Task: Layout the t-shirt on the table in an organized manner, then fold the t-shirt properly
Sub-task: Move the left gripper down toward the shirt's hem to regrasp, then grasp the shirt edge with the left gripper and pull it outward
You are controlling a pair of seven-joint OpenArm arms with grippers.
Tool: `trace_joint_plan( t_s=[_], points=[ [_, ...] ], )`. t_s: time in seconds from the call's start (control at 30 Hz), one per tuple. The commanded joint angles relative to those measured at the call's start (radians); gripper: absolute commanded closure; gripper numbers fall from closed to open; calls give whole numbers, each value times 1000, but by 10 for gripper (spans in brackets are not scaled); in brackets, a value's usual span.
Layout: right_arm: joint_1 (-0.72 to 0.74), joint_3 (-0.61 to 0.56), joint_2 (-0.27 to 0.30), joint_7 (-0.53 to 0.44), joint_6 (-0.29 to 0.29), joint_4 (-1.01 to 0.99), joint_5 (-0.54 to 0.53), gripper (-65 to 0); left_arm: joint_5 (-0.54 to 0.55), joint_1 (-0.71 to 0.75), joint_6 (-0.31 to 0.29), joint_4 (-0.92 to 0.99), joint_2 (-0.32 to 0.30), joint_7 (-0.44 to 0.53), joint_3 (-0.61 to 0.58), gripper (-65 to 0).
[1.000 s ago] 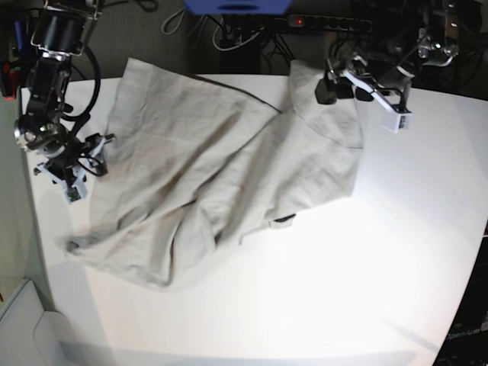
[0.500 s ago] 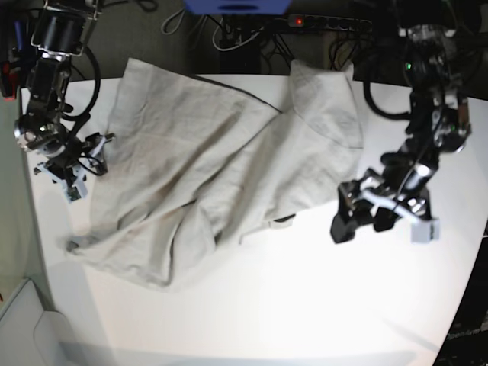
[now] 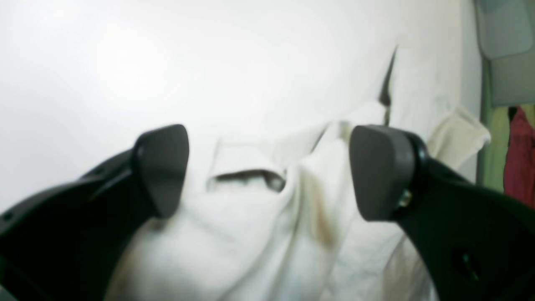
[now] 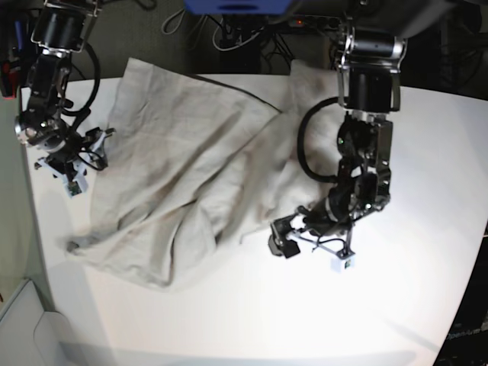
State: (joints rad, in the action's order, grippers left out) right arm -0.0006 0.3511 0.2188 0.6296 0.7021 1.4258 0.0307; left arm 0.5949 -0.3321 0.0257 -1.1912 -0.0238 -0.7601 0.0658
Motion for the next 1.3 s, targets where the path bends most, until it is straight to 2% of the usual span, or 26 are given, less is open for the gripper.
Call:
trace_joint_plan(
  t_s=[0.0,0.17,0.53,0.7,0.93,1.03,1.27],
  points=[
    [15,4,14,-18,-4,14,-10,-306,9,-34,0,6,3,20,-7,-585],
    [15,4,15,-18,-4,14,-10,-306,9,-78,0,107,6,20,-39,-583],
    [23,4,15,-18,-4,14,-10,-306,10,-72,0,129,17,7,-53,-570],
    [24,4,15,-18,-4,14,-10,-306,9,-51,0,129,18,17,-53,-441],
    [24,6,15,-18,-4,14,-10,-306,17,-42,-2,129,18,7,-50,-122],
    [24,6,15,-18,-4,14,-10,-306,18,-40,-2,116,18,6,-47,-11],
    [20,6,15,-18,-4,14,-10,-306,17,-48,0,4,-3,7,-44,-4]
  ],
)
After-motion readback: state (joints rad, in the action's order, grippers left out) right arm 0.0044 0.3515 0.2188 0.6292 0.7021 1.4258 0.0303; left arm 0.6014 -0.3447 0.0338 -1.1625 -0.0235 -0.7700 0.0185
